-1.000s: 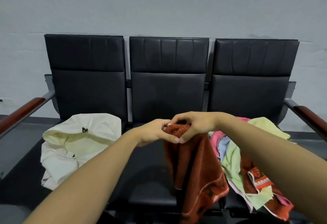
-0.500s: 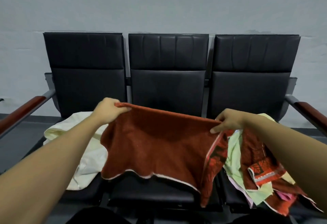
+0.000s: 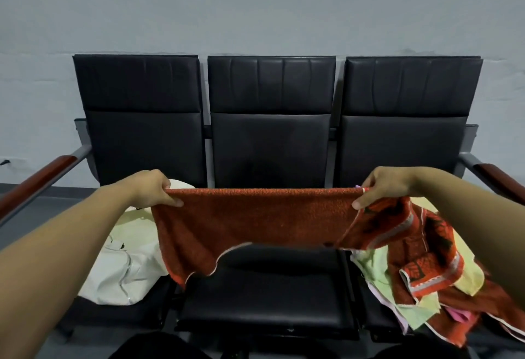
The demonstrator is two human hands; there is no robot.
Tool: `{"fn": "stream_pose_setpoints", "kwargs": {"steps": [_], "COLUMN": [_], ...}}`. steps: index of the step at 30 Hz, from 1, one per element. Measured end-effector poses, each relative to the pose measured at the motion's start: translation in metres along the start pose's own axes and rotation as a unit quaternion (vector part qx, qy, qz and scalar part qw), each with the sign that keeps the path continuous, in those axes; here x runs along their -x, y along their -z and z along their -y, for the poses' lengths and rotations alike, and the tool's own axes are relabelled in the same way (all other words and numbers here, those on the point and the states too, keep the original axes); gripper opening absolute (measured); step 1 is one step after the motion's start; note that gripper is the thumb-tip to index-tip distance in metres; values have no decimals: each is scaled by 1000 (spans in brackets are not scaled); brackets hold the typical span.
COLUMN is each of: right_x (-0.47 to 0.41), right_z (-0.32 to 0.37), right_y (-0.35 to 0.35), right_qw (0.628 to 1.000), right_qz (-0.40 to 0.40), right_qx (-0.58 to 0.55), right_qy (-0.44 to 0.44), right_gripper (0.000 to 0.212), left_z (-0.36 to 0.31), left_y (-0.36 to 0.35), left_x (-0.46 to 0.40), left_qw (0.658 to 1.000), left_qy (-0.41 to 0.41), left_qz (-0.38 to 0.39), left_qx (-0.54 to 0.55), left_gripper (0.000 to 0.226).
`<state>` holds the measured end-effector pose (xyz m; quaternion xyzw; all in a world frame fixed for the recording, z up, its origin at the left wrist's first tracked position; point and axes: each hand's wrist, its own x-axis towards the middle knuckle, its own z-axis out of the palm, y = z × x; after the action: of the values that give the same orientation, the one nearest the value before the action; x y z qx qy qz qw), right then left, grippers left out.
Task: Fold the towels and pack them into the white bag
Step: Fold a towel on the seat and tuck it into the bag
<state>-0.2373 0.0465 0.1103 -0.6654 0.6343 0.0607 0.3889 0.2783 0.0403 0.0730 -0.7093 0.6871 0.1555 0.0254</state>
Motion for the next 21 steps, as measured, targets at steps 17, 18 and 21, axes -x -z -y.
{"fn": "stream_pose_setpoints", "kwargs": {"steps": [17, 18, 21], "right_x": [-55, -66, -108], "right_z": [-36, -40, -61], "right_y": [0, -3, -14], "right_qw": [992, 989, 970], "right_qz": [-7, -77, -202], "right_qx": [58, 86, 106], "right_qy": [-114, -95, -86], "right_gripper": [36, 30, 25], "left_z": [4, -1, -12], "left_y": [-11, -18, -51], "left_x": [-39, -46, -73], "left_qw": [990, 994, 995], "left_qy": [98, 93, 69], "left_qz": [99, 49, -63], "left_qx": [13, 13, 36], "left_gripper": [41, 36, 31]}}
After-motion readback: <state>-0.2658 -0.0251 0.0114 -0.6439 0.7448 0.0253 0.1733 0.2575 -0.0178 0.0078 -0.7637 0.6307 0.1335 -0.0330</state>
